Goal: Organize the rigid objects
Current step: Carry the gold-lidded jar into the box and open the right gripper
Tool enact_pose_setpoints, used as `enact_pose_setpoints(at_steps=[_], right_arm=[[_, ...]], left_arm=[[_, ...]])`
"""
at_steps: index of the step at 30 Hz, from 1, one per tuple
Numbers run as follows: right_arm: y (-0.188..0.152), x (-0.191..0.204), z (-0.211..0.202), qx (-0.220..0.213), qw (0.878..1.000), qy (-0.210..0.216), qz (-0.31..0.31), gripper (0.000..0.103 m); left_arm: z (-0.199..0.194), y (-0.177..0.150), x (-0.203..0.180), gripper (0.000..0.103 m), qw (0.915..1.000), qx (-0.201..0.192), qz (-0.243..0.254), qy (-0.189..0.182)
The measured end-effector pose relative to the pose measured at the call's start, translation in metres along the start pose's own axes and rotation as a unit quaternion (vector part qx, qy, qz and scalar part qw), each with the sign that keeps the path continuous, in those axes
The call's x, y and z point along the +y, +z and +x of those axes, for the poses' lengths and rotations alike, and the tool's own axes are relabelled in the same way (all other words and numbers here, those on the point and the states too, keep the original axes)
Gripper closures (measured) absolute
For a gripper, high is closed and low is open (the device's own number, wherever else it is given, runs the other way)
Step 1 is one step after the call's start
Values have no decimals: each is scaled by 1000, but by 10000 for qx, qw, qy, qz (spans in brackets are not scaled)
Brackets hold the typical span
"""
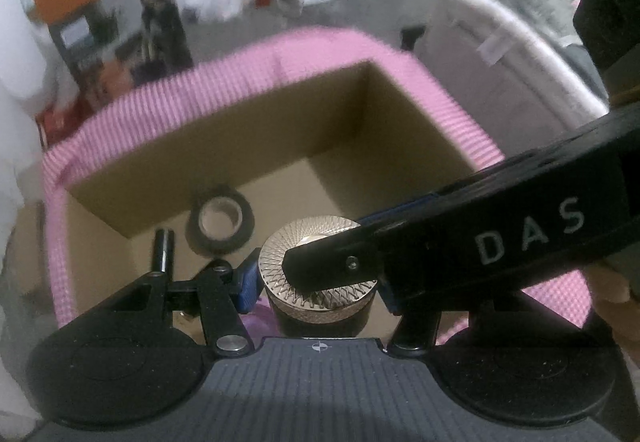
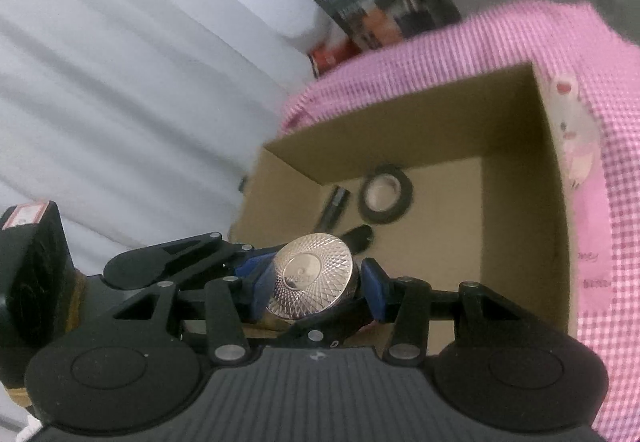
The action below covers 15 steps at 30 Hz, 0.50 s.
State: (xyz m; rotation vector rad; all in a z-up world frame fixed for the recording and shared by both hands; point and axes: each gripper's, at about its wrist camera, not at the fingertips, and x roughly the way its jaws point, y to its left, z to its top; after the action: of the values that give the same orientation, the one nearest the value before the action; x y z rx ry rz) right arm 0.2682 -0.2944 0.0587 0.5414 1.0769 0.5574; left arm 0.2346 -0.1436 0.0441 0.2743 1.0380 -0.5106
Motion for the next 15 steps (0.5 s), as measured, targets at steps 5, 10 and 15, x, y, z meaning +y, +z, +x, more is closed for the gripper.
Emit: enact_pose_setpoints(at_steps=[5, 10, 15], right_arm=[[15, -19, 30, 421, 9990, -136, 105, 52], [21, -32, 46, 692, 9972, -284, 85, 52], [22, -42, 58, 907, 9949, -418, 115, 52]], left_arm=[[28, 5, 5, 46, 9992, 386, -121, 19], [49, 8, 6, 46, 9973, 689, -242, -42], [67, 7, 3, 46, 9949, 965, -290, -84]])
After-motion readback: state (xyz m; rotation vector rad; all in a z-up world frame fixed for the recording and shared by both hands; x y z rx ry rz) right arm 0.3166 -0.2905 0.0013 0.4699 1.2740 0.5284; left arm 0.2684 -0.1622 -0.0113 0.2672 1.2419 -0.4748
